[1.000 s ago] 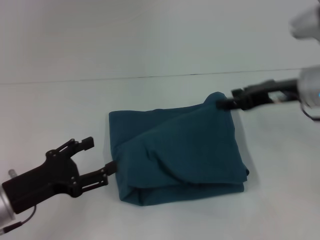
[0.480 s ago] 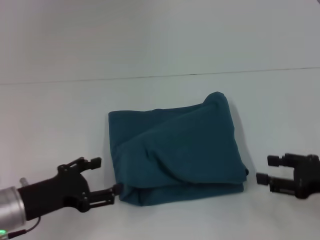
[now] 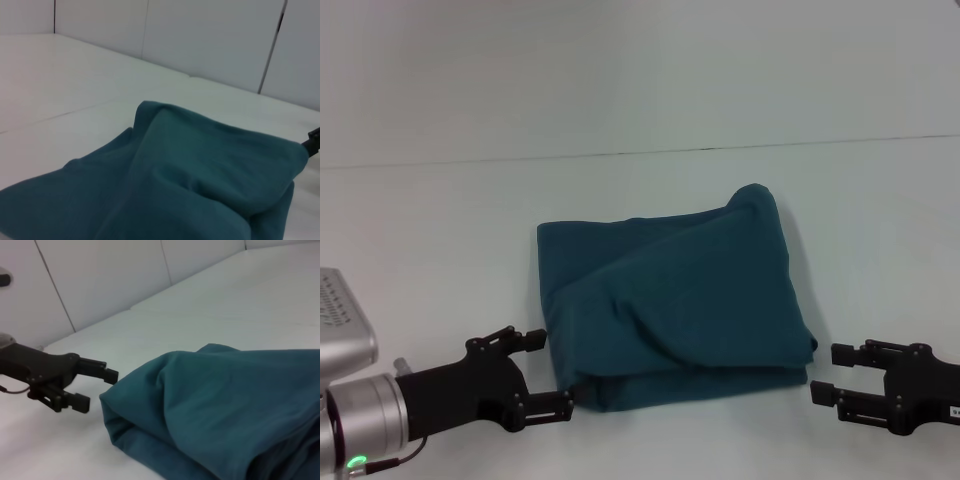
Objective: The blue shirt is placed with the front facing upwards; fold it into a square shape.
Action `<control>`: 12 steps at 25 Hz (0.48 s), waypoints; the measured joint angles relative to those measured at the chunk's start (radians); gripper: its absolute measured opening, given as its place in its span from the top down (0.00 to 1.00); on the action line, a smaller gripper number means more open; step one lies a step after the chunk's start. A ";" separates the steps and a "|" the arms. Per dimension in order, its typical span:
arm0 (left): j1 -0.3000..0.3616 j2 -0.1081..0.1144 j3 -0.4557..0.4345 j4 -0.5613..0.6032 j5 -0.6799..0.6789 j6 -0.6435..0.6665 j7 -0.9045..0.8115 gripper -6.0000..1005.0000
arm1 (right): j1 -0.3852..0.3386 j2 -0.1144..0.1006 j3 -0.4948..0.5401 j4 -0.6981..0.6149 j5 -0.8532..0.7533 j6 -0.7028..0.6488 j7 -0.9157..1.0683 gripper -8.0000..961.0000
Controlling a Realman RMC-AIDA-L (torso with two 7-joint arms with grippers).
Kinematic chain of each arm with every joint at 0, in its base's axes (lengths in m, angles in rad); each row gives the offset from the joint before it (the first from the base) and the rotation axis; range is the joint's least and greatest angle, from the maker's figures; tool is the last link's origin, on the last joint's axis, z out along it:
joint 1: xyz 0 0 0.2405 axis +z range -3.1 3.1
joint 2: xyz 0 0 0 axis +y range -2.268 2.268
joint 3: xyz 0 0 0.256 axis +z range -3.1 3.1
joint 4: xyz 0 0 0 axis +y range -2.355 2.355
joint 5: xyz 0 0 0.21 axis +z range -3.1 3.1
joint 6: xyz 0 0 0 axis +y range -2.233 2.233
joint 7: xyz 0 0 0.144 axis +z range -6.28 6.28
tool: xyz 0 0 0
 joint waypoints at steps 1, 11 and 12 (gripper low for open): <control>-0.002 0.000 0.001 0.001 0.003 -0.005 0.001 0.07 | 0.000 0.000 0.002 0.003 0.001 0.000 0.000 0.25; -0.029 -0.004 0.062 0.014 0.028 -0.085 -0.011 0.14 | 0.001 0.000 0.007 0.004 0.006 0.002 0.008 0.25; -0.030 -0.004 0.065 0.014 0.028 -0.090 -0.012 0.17 | 0.001 0.000 0.010 0.004 0.007 0.002 0.009 0.25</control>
